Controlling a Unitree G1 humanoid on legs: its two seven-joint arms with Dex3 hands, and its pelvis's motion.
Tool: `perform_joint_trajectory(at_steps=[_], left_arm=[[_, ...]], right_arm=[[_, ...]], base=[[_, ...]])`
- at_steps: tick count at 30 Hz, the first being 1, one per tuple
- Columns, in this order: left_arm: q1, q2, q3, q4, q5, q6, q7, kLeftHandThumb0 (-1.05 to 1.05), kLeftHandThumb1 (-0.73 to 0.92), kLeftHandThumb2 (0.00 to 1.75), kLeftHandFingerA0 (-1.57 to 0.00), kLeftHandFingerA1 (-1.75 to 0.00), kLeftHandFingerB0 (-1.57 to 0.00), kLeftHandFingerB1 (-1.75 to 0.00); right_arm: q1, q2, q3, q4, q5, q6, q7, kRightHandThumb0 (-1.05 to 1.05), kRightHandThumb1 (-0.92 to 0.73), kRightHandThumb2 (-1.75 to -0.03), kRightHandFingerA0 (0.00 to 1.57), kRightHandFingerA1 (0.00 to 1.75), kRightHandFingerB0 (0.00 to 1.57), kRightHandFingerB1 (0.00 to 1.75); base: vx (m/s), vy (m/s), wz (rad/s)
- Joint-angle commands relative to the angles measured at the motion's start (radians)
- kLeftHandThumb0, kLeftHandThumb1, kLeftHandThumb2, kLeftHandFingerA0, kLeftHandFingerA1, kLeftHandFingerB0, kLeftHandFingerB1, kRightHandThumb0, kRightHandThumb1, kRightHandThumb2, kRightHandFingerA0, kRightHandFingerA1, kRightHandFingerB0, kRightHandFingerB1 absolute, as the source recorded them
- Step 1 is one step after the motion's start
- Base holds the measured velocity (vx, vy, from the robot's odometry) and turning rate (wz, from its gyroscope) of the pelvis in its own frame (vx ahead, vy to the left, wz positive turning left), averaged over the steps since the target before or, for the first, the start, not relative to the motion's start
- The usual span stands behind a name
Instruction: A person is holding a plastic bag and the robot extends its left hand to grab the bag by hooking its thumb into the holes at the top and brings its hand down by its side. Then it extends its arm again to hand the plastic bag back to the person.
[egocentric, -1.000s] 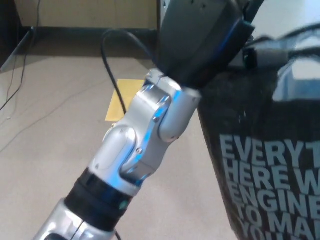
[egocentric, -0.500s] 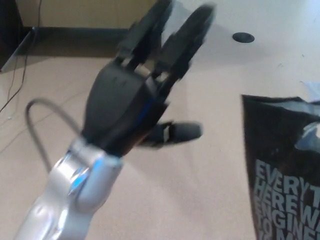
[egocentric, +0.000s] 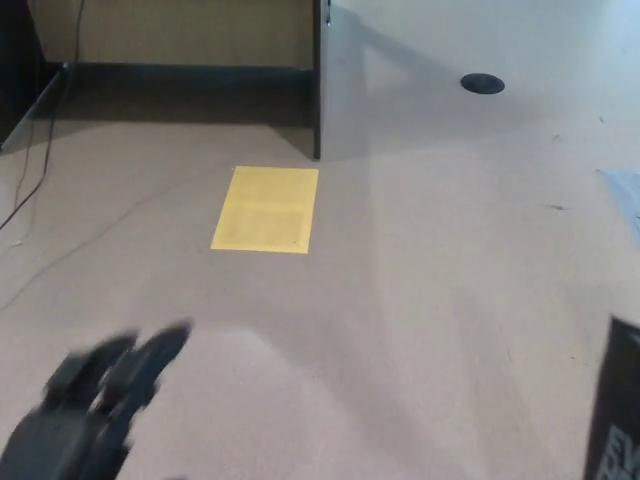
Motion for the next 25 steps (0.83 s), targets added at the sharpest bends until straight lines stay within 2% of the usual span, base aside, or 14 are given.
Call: perform_joint_trajectory(at_steps=[1,4,6,7,8,9,11,12,14,18,19,20,23,25], left_arm=[[0.134,0.055,0.114,0.347,-0.140,-0.336,0.253,-0.33,0.23,0.84,-0.04,-0.50,0.00,-0.48],[0.121,0.079,0.103,0.510,-0.086,-0.374,0.333,-0.33,0.24,0.85,-0.04,-0.50,0.00,-0.48],[0.102,0.081,0.095,0.570,-0.079,-0.384,0.350,-0.62,0.48,0.55,-0.20,-0.39,-0.17,-0.27],[0.087,0.082,0.086,0.608,-0.072,-0.381,0.357,-0.33,0.25,0.86,-0.05,-0.51,-0.01,-0.48],[0.080,0.083,0.078,0.649,-0.064,-0.359,0.362,-0.34,0.26,0.86,-0.04,-0.50,0.00,-0.48],[0.073,0.088,0.072,0.684,-0.057,-0.353,0.372,-0.33,0.26,0.86,-0.04,-0.50,0.00,-0.48],[0.055,0.098,0.063,0.741,-0.049,-0.362,0.393,-0.33,0.26,0.86,-0.03,-0.50,0.00,-0.48],[0.046,0.100,0.058,0.765,-0.044,-0.359,0.403,-0.64,0.42,0.70,-0.16,-0.43,-0.11,-0.35],[0.023,0.099,0.040,0.839,-0.039,-0.325,0.396,-0.35,0.27,0.87,-0.02,-0.49,0.00,-0.48],[-0.023,0.097,0.016,0.962,-0.063,-0.271,0.340,-0.35,0.33,0.91,-0.03,-0.49,0.00,-0.47],[-0.034,0.100,0.015,1.001,-0.076,-0.282,0.328,-0.60,0.59,0.58,-0.22,-0.36,-0.18,-0.27],[-0.052,0.101,0.017,1.065,-0.096,-0.294,0.315,-0.31,0.38,0.94,-0.09,-0.51,-0.06,-0.49],[-0.115,0.099,0.027,1.160,-0.137,-0.286,0.279,-0.29,0.42,0.96,-0.09,-0.51,-0.07,-0.50],[-0.131,0.102,0.025,1.172,-0.142,-0.286,0.273,-0.57,0.51,0.75,-0.19,-0.43,-0.13,-0.37]], right_arm=[[-0.075,-0.002,-0.004,0.039,0.004,0.159,0.043,-0.51,-0.76,-0.63,0.31,0.33,0.34,0.32],[-0.087,-0.001,-0.018,0.047,0.034,0.190,0.118,-0.51,-0.76,-0.64,0.28,0.34,0.30,0.32],[-0.092,-0.012,-0.018,0.035,0.033,0.180,0.126,-0.50,-0.75,-0.62,0.34,0.36,0.30,0.32],[-0.093,-0.025,-0.018,0.005,0.032,0.184,0.133,-0.50,-0.76,-0.62,0.36,0.36,0.30,0.32],[-0.091,-0.033,-0.031,-0.043,0.050,0.199,0.152,-0.50,-0.75,-0.62,0.35,0.35,0.32,0.32],[-0.097,-0.035,-0.033,-0.061,0.053,0.210,0.161,-0.50,-0.58,-0.95,0.34,0.54,0.19,0.45],[-0.111,-0.032,-0.026,-0.064,0.043,0.229,0.164,-0.51,-0.59,-0.95,0.34,0.54,0.19,0.44],[-0.112,-0.031,-0.023,-0.063,0.037,0.228,0.155,-0.55,-0.61,-0.93,0.35,0.53,0.22,0.44],[-0.116,-0.019,-0.020,0.000,0.020,0.200,0.088,-0.59,-0.61,-0.90,0.30,0.49,0.23,0.44],[-0.148,-0.010,-0.054,0.097,0.048,0.199,0.080,-0.53,-0.58,-0.89,0.27,0.48,0.29,0.47],[-0.155,-0.006,-0.059,0.106,0.050,0.199,0.074,-0.48,-0.58,-0.94,0.37,0.55,0.22,0.46],[-0.165,-0.002,-0.066,0.115,0.050,0.199,0.056,-0.50,-0.75,-0.63,0.46,0.37,0.37,0.33],[-0.182,-0.002,-0.075,0.129,0.042,0.181,0.044,-0.49,-0.75,-0.63,0.50,0.39,0.41,0.35],[-0.185,0.000,-0.085,0.134,0.050,0.169,0.046,-0.49,-0.71,-0.62,0.48,0.39,0.41,0.35]], base=[[0.00,0.000,0.00],[0.00,0.000,0.00],[0.00,0.000,0.00],[0.00,0.000,0.00],[0.00,0.000,0.00],[0.00,0.000,0.00],[0.00,0.000,0.00],[0.00,0.000,0.00],[0.00,0.000,0.00],[0.00,0.000,0.00],[0.00,0.000,0.00],[0.00,0.000,0.00],[0.00,0.000,0.00],[0.00,0.000,0.00]])
